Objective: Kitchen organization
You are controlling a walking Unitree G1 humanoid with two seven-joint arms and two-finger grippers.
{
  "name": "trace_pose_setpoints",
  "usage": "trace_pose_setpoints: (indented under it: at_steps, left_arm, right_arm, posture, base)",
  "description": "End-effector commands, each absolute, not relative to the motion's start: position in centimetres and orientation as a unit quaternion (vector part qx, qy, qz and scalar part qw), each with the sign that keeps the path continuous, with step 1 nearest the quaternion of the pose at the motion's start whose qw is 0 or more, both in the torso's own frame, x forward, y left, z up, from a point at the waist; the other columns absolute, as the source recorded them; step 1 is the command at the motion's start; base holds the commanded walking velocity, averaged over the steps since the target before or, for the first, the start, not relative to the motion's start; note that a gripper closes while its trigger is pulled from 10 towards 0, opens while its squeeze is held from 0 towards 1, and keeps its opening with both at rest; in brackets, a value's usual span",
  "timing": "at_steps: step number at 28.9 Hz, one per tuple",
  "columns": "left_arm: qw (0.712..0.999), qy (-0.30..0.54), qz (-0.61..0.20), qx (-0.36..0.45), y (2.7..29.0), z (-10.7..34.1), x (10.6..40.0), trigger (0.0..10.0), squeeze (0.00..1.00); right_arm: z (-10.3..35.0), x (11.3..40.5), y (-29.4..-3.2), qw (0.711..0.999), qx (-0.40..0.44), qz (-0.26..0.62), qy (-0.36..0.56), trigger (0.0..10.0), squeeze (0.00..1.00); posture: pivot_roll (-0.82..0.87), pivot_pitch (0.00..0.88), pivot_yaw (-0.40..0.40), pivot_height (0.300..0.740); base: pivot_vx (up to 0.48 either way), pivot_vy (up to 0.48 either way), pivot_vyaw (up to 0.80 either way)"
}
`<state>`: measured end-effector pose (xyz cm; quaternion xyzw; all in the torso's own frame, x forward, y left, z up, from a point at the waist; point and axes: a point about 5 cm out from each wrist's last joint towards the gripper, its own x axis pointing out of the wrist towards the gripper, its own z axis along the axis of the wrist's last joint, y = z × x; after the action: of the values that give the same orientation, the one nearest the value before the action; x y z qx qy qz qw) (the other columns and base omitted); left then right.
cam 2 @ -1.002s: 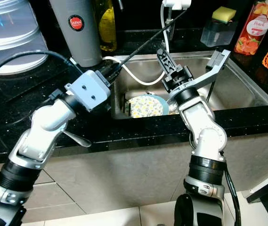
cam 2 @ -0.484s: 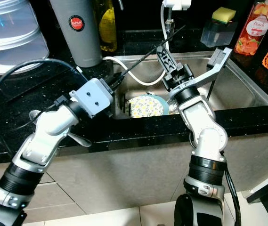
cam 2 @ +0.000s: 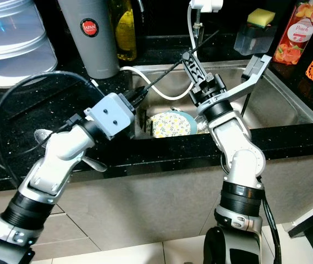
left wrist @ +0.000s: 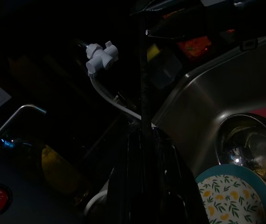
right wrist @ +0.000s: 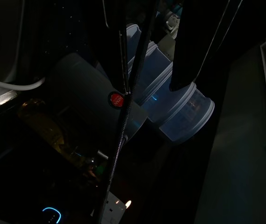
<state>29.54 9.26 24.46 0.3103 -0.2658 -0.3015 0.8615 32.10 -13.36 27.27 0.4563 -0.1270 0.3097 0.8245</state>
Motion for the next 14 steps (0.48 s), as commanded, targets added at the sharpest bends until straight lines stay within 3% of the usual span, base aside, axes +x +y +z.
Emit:
trace_pose_setpoints:
  at_steps: [1, 14]
  left_arm:
    - [0.853, -0.263, -0.326, 0.313, 8.34, 23.68, 29.09, 10.0, 0.00]
    - [0.858, -0.287, -0.297, 0.305, 8.33, 24.62, 29.24, 10.0, 0.00]
  right_arm:
    - [27.32, 31.99, -13.27, 0.826, 0.452, 0.311, -0.127, 10.0, 0.00]
    - [26.60, 32.25, -13.20, 0.835, 0.446, 0.303, -0.113, 10.0, 0.00]
  posture:
    - [0.07, 0.000, -0.002, 0.740]
    - [0.07, 0.000, -0.007, 0.740]
  base:
    - [0.000, 0.000, 0.00]
    - [0.000, 0.000, 0.00]
